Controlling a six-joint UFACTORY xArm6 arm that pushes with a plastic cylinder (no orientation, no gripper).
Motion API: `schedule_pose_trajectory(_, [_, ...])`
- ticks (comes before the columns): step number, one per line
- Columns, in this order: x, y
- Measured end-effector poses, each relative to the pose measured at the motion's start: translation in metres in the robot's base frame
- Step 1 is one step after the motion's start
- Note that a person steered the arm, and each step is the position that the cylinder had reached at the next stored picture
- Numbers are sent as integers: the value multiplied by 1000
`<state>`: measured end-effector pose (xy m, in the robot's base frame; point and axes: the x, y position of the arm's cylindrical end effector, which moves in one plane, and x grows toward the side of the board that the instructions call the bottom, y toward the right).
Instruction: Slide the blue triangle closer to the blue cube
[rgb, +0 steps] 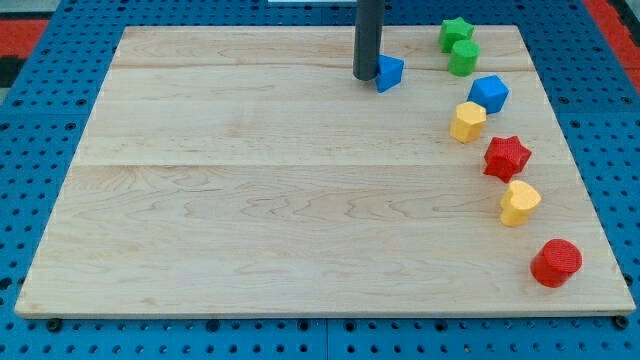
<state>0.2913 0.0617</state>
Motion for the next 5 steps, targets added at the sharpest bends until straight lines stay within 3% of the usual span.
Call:
schedule_pose_trajectory(2, [0,58])
schedule_pose_trajectory(5, [6,89])
